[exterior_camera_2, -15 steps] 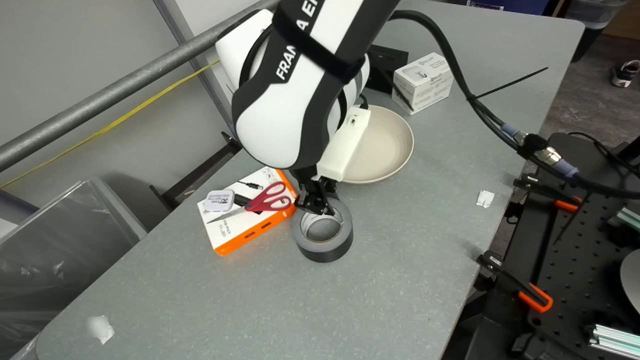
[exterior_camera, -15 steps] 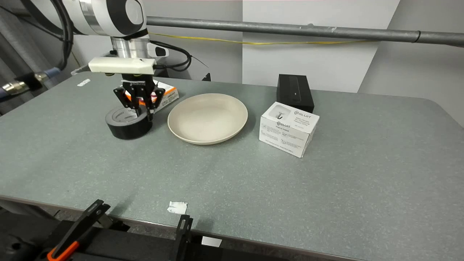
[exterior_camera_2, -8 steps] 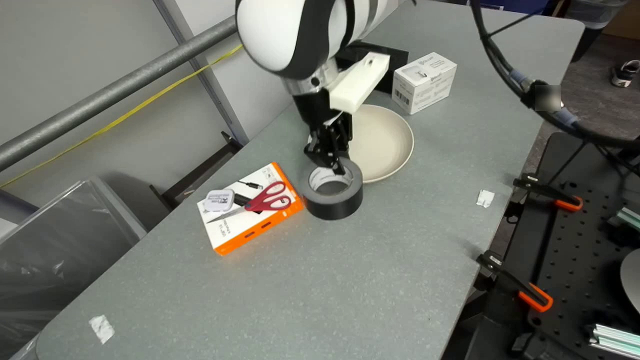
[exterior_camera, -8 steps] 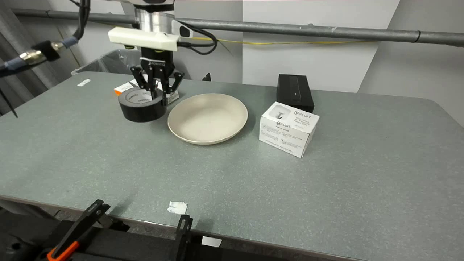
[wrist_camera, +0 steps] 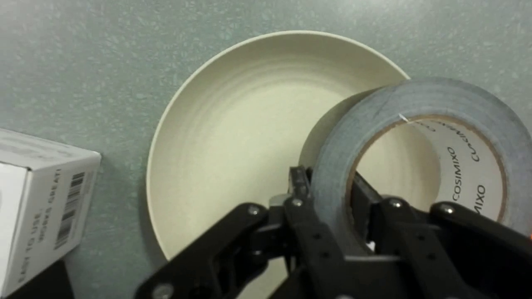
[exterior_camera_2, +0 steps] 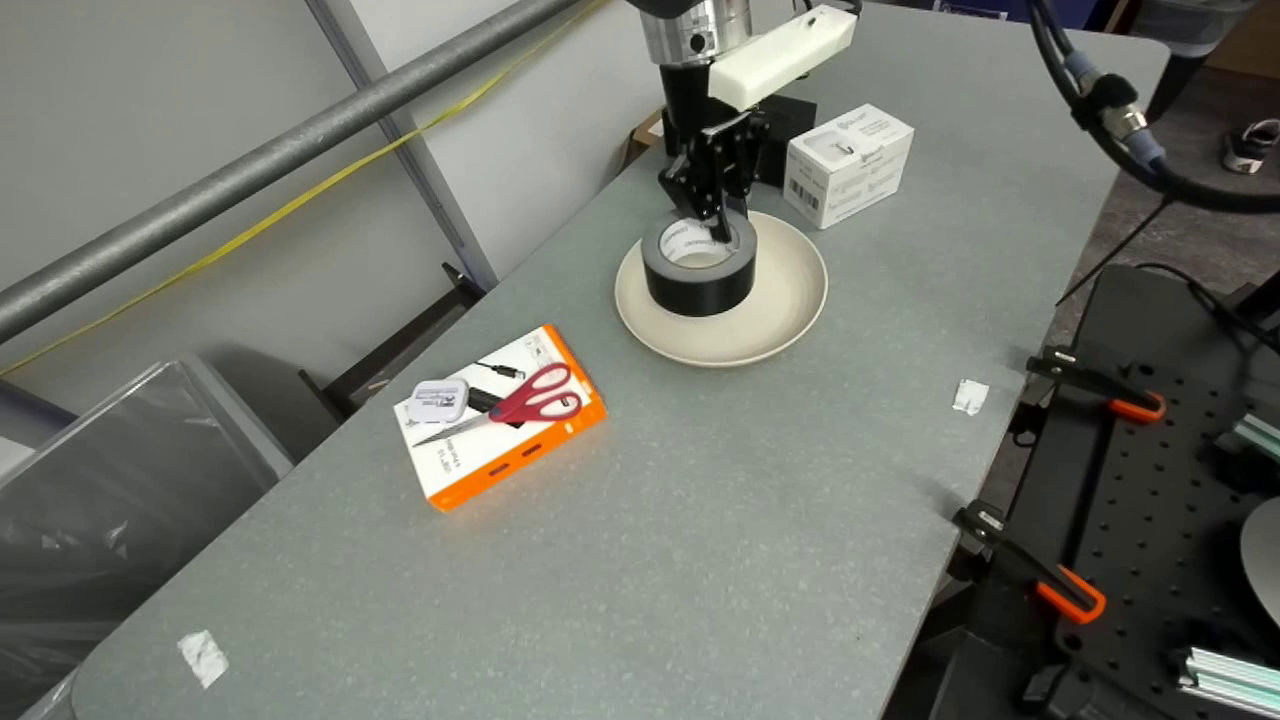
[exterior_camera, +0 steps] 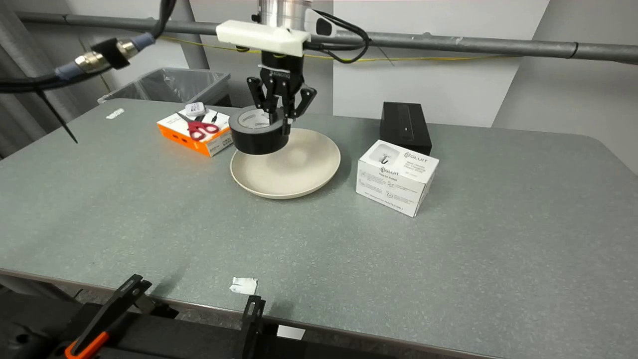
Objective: Put the masking tape on the plate
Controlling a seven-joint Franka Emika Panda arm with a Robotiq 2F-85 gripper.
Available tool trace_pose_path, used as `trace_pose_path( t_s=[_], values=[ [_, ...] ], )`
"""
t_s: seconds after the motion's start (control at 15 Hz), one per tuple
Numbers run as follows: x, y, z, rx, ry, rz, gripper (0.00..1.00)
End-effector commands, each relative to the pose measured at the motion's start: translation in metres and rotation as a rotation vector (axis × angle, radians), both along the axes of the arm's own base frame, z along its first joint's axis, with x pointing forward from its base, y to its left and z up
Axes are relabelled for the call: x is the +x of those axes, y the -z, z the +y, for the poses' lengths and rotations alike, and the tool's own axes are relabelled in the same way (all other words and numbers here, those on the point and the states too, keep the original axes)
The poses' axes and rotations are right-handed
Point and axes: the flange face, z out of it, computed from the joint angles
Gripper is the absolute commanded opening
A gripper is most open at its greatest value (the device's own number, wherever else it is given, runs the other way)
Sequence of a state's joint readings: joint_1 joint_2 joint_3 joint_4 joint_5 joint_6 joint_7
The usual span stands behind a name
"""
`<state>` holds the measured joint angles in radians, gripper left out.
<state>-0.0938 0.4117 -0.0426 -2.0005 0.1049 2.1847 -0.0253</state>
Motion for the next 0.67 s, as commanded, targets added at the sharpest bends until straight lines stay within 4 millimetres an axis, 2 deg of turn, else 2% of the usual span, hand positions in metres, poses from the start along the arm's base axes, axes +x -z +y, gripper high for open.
trace_pose_path(
  t_s=[0.0,0.27,0.53,0.6],
  values=[
    [0.02,0.022,-0.008,-0.051,0.122,0.011,0.07],
    [0.03,0.053,-0.009,-0.095,0.193,0.055,0.07],
    [0.036,0.071,-0.009,-0.126,0.229,0.089,0.07],
    [0.036,0.073,-0.01,-0.123,0.234,0.097,0.52]
  ],
)
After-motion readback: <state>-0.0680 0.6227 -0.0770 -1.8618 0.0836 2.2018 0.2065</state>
